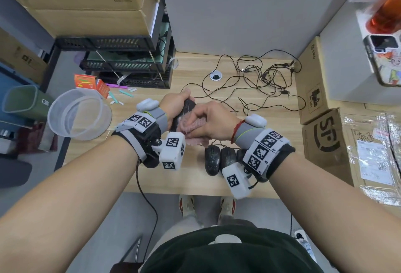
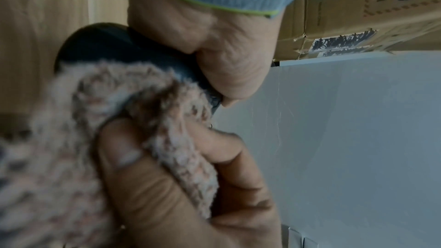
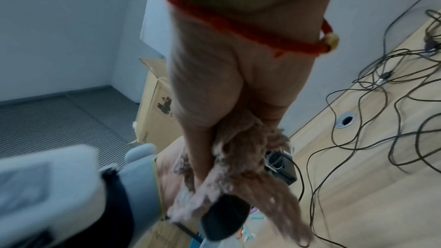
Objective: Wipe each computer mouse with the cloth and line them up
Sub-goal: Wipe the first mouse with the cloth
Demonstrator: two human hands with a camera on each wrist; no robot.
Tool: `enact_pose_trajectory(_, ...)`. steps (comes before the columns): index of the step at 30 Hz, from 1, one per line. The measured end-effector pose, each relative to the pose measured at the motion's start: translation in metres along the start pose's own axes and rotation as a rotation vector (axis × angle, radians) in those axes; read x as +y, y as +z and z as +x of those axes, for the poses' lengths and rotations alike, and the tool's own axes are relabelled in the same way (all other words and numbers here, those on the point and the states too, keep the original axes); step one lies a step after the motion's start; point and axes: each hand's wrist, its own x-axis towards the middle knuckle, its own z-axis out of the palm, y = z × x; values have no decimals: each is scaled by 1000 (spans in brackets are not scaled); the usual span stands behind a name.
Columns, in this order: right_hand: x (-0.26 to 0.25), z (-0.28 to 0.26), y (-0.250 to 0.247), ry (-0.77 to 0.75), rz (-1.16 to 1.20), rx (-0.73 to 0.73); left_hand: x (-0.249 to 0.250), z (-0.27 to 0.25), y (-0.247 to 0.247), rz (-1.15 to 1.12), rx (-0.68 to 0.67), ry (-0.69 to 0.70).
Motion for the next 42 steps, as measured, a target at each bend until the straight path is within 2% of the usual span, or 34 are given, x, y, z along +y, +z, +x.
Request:
enact_pose_trajectory(2,3,2,-4,75,90,1,-2,0,0,24,-20,9)
enact_pose_trajectory(5,15,9,-8,184,205,227,-4,1,0,-12,-44,10)
enact_pose_trajectory(7,12,10,-2,141,172,325,-3,2,1,-54,-27,3)
enact_pose_trajectory(9,6,7,7,77,134,303,0,3,2,-76,-2,1)
enact_pose_trajectory(13,9,2,10,50,167,125,1,0,-3,-172,18,-62)
enact_pose_trajectory(14,12,3,7,88,227,148,1,-3,-3,-190,11,-85)
enact_pose_trajectory(16,16,8,1,147,361,282,2,-9,0,-232,-24,-118)
enact_pose_trajectory(18,16,15,-4,143,331,408,3,-13,3,-248,-13,-105)
enact_pose_trajectory(19,16,17,-4,131,287,422,5,-12,2,-245,18,-85)
enact_pose_trajectory(21,14,15,-2,117,246,379,8,-10,-1,-239,62,-76)
enact_pose_trajectory(24,9,3,2,64,312,197,9,-4,-10,-261,98,-90)
enact_pose_trajectory(26,9,-5,1,86,274,20,11,-7,-12,-278,72,-106)
enact_pose_trajectory(28,11,-10,0,124,248,-60,13,-11,-12,-263,10,-88)
enact_pose_trajectory(30,14,-10,-9,192,329,24,13,-13,-14,-224,-54,-64)
enact_pose_trajectory(32,20,-5,-19,220,456,193,12,-13,-17,-175,-92,-51)
enact_pose_trajectory(34,26,1,-29,221,482,335,10,-18,-18,-104,-137,-57)
enact_pose_trajectory(35,29,3,-32,211,461,361,10,-21,-17,-50,-155,-57)
enact_pose_trajectory(39,26,9,-37,130,431,397,8,-28,-10,160,-221,25)
enact_pose_trajectory(42,24,11,-32,79,252,261,12,-32,-7,238,-271,111)
